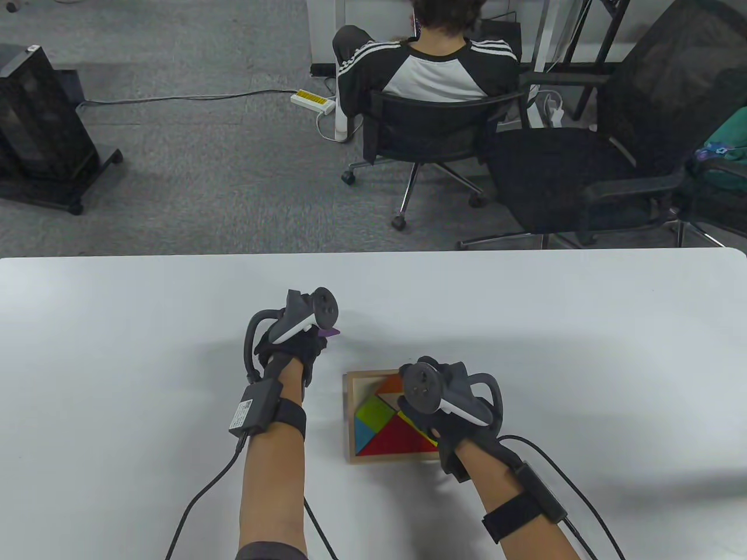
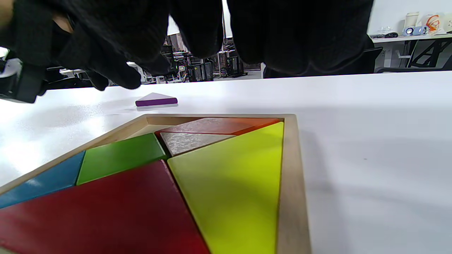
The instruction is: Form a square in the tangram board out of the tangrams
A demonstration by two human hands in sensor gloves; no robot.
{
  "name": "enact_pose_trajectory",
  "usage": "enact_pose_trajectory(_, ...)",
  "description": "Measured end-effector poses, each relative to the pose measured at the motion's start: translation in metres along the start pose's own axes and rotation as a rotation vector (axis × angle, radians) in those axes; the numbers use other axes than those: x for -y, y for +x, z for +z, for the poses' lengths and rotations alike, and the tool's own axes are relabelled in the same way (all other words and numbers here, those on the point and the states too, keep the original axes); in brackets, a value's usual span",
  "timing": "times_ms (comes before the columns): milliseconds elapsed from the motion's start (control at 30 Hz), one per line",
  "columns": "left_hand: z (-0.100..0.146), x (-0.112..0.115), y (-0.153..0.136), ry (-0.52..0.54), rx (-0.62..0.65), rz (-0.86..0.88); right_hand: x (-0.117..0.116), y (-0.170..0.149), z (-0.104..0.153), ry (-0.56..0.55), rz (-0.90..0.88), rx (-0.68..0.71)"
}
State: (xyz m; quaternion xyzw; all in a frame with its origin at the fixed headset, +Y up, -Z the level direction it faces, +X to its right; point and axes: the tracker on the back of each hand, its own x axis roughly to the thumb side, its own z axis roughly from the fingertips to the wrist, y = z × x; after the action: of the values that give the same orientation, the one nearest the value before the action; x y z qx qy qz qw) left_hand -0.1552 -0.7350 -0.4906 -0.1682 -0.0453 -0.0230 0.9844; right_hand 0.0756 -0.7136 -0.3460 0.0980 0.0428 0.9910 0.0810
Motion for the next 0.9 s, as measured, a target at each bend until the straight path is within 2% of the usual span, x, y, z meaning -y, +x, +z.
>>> enact_pose_trajectory(233,-0.026,0.016,0.013,-0.138,-0.059,-0.124,-0.001,-0.007,-0.001,0.006,-0.011,-0.014)
enact_pose_trajectory(400,-0.034,0.016,0.012,-0.23,-0.078,-0.092,-0.004,-0.013,-0.002,0.014,-0.012,-0.027)
enact_pose_trajectory(633,-0.037,0.01,0.019,-0.148,-0.069,-0.202,-0.008,-0.018,-0.004,0.018,-0.032,-0.037)
enact_pose_trajectory(800,-0.038,0.003,0.012,-0.091,-0.066,-0.131,-0.009,-0.019,-0.005,0.021,-0.039,-0.036)
enact_pose_trajectory(900,-0.039,0.001,0.013,-0.054,-0.077,-0.151,-0.008,-0.02,-0.005,0.015,-0.047,-0.034)
